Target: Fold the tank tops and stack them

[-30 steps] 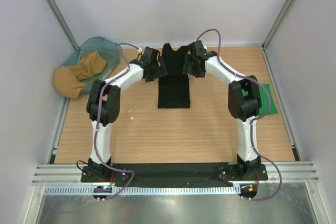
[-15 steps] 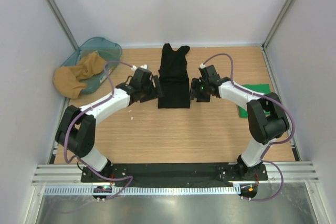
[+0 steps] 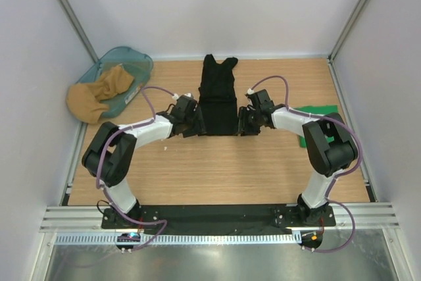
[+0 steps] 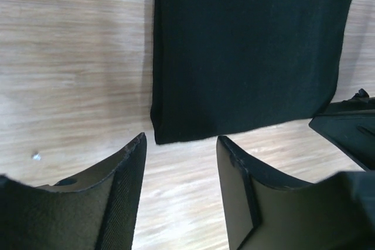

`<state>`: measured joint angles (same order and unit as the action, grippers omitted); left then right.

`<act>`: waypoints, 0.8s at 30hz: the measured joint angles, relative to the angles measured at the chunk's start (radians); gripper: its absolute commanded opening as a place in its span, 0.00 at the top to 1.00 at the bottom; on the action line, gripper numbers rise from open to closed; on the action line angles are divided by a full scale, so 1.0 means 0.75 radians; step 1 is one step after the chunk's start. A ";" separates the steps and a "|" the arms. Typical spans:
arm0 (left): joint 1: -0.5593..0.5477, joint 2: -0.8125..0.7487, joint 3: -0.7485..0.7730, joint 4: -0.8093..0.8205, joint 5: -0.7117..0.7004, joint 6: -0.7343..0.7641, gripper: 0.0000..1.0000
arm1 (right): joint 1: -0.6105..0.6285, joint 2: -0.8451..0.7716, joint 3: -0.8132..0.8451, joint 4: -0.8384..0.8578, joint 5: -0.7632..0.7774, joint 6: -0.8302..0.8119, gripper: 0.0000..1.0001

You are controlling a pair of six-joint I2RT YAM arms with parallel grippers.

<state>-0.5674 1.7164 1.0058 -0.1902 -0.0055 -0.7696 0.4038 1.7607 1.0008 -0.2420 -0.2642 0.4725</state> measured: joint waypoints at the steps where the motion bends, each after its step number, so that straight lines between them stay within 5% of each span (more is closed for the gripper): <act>1: 0.000 0.014 0.000 0.012 -0.001 -0.003 0.52 | 0.001 0.017 0.010 0.002 -0.001 0.001 0.57; 9: -0.003 0.075 -0.001 0.040 0.001 -0.017 0.60 | 0.026 0.092 0.077 0.021 0.014 -0.002 0.83; 11: -0.008 0.084 -0.001 0.055 0.001 -0.019 0.67 | 0.030 0.097 0.078 0.026 0.017 -0.005 0.95; 12: -0.009 0.090 -0.001 0.066 0.002 -0.022 0.78 | 0.031 0.097 0.078 0.027 0.020 -0.005 0.99; 15: -0.012 0.110 -0.001 0.090 0.007 -0.032 1.00 | 0.035 0.097 0.079 0.027 0.026 -0.003 0.99; 24: -0.016 0.093 0.163 -0.096 -0.002 -0.011 1.00 | 0.044 0.071 0.249 -0.175 0.085 -0.010 0.99</act>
<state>-0.5797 1.7863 1.1278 -0.2619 -0.0067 -0.7780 0.4370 1.8137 1.1877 -0.3733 -0.2001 0.4648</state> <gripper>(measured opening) 0.016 0.041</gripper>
